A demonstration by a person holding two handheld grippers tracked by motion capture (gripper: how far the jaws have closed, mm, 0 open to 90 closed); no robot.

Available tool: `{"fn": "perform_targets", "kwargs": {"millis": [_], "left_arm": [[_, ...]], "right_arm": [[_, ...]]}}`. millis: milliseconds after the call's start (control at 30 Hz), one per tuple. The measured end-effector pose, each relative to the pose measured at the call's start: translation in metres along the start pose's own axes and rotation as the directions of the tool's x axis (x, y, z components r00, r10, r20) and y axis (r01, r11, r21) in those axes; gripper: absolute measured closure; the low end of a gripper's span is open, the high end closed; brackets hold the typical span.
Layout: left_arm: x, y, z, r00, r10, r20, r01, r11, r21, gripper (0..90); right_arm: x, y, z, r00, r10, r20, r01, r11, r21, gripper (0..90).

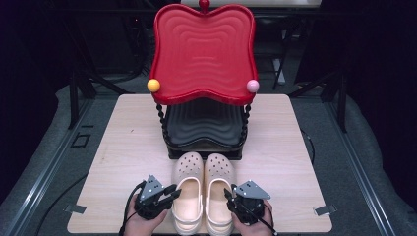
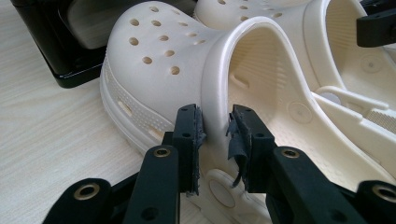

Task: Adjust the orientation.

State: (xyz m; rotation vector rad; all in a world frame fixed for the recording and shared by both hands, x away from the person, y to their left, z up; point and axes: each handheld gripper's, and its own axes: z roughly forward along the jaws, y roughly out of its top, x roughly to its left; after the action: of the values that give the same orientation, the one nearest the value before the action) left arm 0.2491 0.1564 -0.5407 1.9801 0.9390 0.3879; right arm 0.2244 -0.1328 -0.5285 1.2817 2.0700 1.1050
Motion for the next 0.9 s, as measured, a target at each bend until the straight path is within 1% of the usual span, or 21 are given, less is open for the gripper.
{"fn": "perform_targets", "kwargs": {"millis": [33,100,167,200,233,267,300,367,400,433,467,500,533,567,600,633,667,700,733,867,900], "left_arm": [[0.0,0.0,0.0,1.0,0.001,0.002,-0.001,1.0,0.0,72.8],[0.001,0.0,0.0,1.0,0.002,0.005,-0.002,1.0,0.003,73.0],[0.004,0.0,-0.003,0.9997,-0.011,0.023,0.011,0.9999,-0.002,75.3],[0.004,0.0,-0.004,0.9996,-0.014,0.026,0.014,0.9999,-0.002,75.5],[0.004,-0.001,-0.003,0.9994,-0.024,0.027,0.024,0.9997,-0.003,75.5],[0.004,-0.001,-0.003,0.9994,-0.024,0.027,0.024,0.9997,-0.003,75.4],[0.005,-0.001,-0.003,0.999,-0.028,0.033,0.029,0.9996,-0.008,75.2],[0.006,0.0,-0.001,0.9985,-0.035,0.042,0.036,0.9992,-0.017,74.8],[0.006,0.0,-0.001,0.9985,-0.034,0.043,0.035,0.9993,-0.01,74.8],[0.006,0.0,0.0,0.9982,-0.036,0.049,0.036,0.9992,-0.015,74.8],[0.006,0.0,0.0,0.9982,-0.036,0.049,0.036,0.9992,-0.015,74.9],[0.007,0.001,0.0,0.9981,-0.034,0.052,0.036,0.9992,-0.02,74.9],[0.007,0.001,0.001,0.9979,-0.036,0.054,0.038,0.999,-0.023,74.9],[0.006,0.002,0.0,0.9978,-0.037,0.055,0.038,0.999,-0.022,74.8],[0.006,0.002,0.0,0.9978,-0.037,0.055,0.038,0.999,-0.022,74.7],[0.006,0.002,0.0,0.9978,-0.038,0.055,0.039,0.999,-0.023,74.7],[0.007,0.001,0.0,0.998,-0.039,0.049,0.04,0.9991,-0.016,74.1],[0.007,0.001,0.0,0.998,-0.044,0.046,0.045,0.9989,-0.013,73.7],[0.007,0.0,0.0,0.9974,-0.054,0.047,0.055,0.9981,-0.028,73.1],[0.008,0.001,-0.002,0.9973,-0.061,0.042,0.062,0.9973,-0.038,68.7],[0.008,0.002,-0.002,0.998,-0.059,0.023,0.06,0.9971,-0.046,66.3]], "right_arm": [[0.0,0.0,0.001,1.0,0.001,0.001,-0.001,1.0,-0.016,68.0],[0.0,0.0,0.0,1.0,0.005,-0.004,-0.005,1.0,-0.008,67.9],[0.0,0.0,-0.002,1.0,0.006,-0.007,-0.006,1.0,-0.001,68.0],[0.0,0.0,-0.002,0.9999,0.008,-0.008,-0.008,1.0,-0.009,68.0],[0.0,0.0,-0.001,0.9999,0.012,-0.008,-0.012,0.999,-0.03,67.6],[0.0,0.0,-0.001,0.9999,0.012,-0.008,-0.012,0.999,-0.03,67.6],[0.0,0.0,-0.004,0.9998,0.013,-0.017,-0.013,1.0,-0.01,67.0],[0.0,0.0,-0.003,0.9995,0.023,-0.02,-0.024,0.999,-0.025,66.8],[0.001,0.0,-0.003,0.9994,0.029,-0.022,-0.029,0.999,-0.027,66.8],[0.001,0.0,-0.002,0.999,0.037,-0.023,-0.038,0.998,-0.045,67.6],[0.001,0.0,-0.002,0.999,0.037,-0.023,-0.038,0.998,-0.045,67.6],[-0.001,0.001,-0.006,0.9986,0.038,-0.037,-0.038,0.999,-0.005,70.3],[-0.002,0.001,-0.004,0.9979,0.051,-0.04,-0.052,0.998,-0.031,71.4],[-0.003,0.001,-0.004,0.9968,0.064,-0.047,-0.066,0.997,-0.038,71.7],[-0.003,0.001,-0.004,0.9968,0.064,-0.047,-0.066,0.997,-0.038,71.7],[-0.004,0.001,-0.006,0.9959,0.07,-0.058,-0.071,0.997,-0.009,71.8],[-0.005,0.001,-0.004,0.996,0.07,-0.055,-0.072,0.997,-0.026,71.8],[-0.006,0.001,-0.005,0.9959,0.07,-0.057,-0.07,0.998,-0.001,71.4],[-0.007,0.0,-0.003,0.9954,0.078,-0.055,-0.08,0.996,-0.028,70.1],[-0.01,0.0,-0.001,0.9968,0.062,-0.051,-0.063,0.998,-0.017,66.7],[-0.01,-0.001,0.0,0.9975,0.051,-0.049,-0.052,0.998,-0.018,65.7]]}}
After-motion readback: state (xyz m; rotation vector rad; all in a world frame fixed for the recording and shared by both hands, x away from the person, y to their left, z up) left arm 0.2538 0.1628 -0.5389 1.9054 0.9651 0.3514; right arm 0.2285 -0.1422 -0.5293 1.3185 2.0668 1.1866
